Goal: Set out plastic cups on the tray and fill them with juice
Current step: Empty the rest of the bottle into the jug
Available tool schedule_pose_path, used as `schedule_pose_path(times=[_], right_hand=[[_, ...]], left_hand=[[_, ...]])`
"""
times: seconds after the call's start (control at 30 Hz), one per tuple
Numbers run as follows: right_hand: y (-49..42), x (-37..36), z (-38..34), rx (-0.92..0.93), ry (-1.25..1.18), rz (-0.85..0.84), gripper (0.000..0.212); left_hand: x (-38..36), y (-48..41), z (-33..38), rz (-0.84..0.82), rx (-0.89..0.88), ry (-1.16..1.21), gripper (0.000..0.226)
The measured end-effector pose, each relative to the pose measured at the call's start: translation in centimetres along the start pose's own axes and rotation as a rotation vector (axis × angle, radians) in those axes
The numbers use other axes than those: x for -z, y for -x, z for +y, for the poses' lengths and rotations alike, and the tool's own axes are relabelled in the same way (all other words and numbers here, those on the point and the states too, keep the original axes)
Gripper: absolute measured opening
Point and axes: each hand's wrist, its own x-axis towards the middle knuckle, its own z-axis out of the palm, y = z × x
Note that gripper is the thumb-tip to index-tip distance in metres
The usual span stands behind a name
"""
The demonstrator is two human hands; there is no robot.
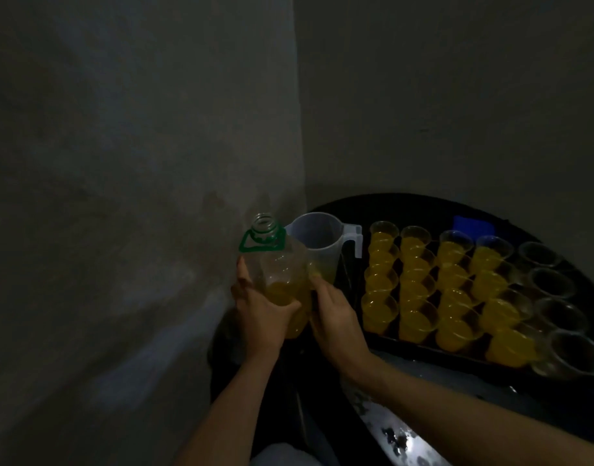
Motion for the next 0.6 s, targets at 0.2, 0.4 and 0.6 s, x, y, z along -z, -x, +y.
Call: schedule_pose_path(times=[0.2, 0.4, 0.6], right_hand=[[-4.3, 5.3, -4.3, 0.078, -0.033, 0.294, 0.038], [-8.4, 6.8, -7.5, 0.459, 0.196, 0.293, 0.044], [-10.7, 5.5, -7.4, 0.675, 0.327, 0.273, 0.027]], left_hand=[[-0.5, 0.2, 0.0, 0.104, -0.011, 0.006, 0.114], [-2.5, 1.2, -2.2, 0.033, 0.126, 0.229, 0.116], [-3.2, 0.1, -3.4, -0.07, 0.089, 0.238, 0.098]])
